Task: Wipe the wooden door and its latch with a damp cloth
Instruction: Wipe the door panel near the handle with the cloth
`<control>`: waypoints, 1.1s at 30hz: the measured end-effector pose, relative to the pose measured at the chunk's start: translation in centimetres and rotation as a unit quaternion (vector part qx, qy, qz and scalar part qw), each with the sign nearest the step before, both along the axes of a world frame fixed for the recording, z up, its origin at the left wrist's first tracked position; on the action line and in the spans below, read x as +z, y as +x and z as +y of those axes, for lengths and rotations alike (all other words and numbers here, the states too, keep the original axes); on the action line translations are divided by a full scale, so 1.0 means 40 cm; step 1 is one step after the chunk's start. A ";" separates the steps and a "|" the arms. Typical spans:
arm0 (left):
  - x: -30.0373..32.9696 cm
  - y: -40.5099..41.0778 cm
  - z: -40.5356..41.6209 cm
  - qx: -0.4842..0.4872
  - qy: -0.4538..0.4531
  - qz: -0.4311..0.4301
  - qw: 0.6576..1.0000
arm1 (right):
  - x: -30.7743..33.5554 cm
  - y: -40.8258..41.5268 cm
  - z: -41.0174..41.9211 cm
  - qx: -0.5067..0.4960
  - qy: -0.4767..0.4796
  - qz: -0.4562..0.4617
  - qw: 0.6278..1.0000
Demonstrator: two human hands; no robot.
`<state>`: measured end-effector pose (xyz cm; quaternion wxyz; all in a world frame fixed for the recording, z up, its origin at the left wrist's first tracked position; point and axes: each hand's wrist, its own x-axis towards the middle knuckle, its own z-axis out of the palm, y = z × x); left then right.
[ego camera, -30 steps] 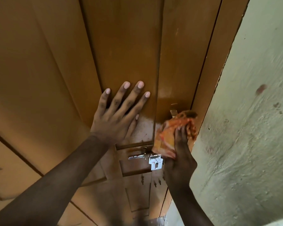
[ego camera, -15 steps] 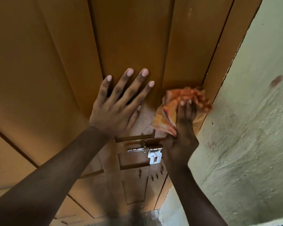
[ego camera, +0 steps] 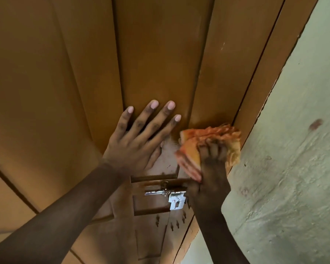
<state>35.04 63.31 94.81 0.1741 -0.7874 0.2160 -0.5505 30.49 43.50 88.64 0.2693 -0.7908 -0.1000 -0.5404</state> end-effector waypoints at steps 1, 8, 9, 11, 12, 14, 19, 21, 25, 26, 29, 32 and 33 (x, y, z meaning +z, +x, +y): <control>0.004 0.000 -0.001 0.001 -0.001 0.000 1.000 | -0.010 -0.007 -0.010 0.019 -0.040 0.009 0.999; 0.005 -0.002 0.002 -0.006 -0.001 0.010 1.000 | 0.017 -0.001 -0.003 0.036 0.211 0.017 0.977; 0.003 -0.002 0.002 -0.007 -0.003 0.011 1.000 | 0.016 0.004 0.018 0.024 0.220 0.010 0.975; 0.005 -0.002 0.001 -0.009 -0.006 0.014 1.000 | -0.016 -0.009 0.048 -0.001 0.132 0.006 0.991; 0.006 -0.003 0.000 -0.011 -0.009 0.015 1.000 | -0.040 -0.025 0.048 -0.001 0.071 0.016 0.997; 0.002 -0.003 0.003 -0.012 -0.014 0.013 1.000 | -0.090 -0.052 0.019 0.006 0.023 0.046 0.999; 0.006 -0.001 0.000 -0.016 -0.014 0.005 1.000 | -0.024 -0.010 0.027 0.021 0.240 0.059 0.969; 0.003 0.001 -0.001 -0.018 -0.016 0.002 1.000 | -0.006 0.002 0.060 -0.006 0.202 0.035 0.979; -0.003 0.003 0.002 -0.017 -0.013 -0.008 1.000 | -0.090 -0.039 0.056 0.010 0.103 0.033 0.994; -0.003 0.005 0.003 -0.013 -0.009 -0.012 1.000 | -0.108 -0.047 0.049 0.012 0.132 0.035 0.991; -0.003 0.005 0.002 -0.008 -0.009 -0.010 1.000 | -0.076 -0.036 0.059 0.022 0.290 0.062 0.955; -0.003 0.004 0.000 -0.009 -0.011 -0.001 1.000 | -0.031 -0.039 0.099 -0.001 0.316 0.052 0.947; -0.002 0.004 0.002 -0.011 -0.012 0.003 1.000 | -0.039 -0.049 0.108 -0.003 0.287 0.054 0.956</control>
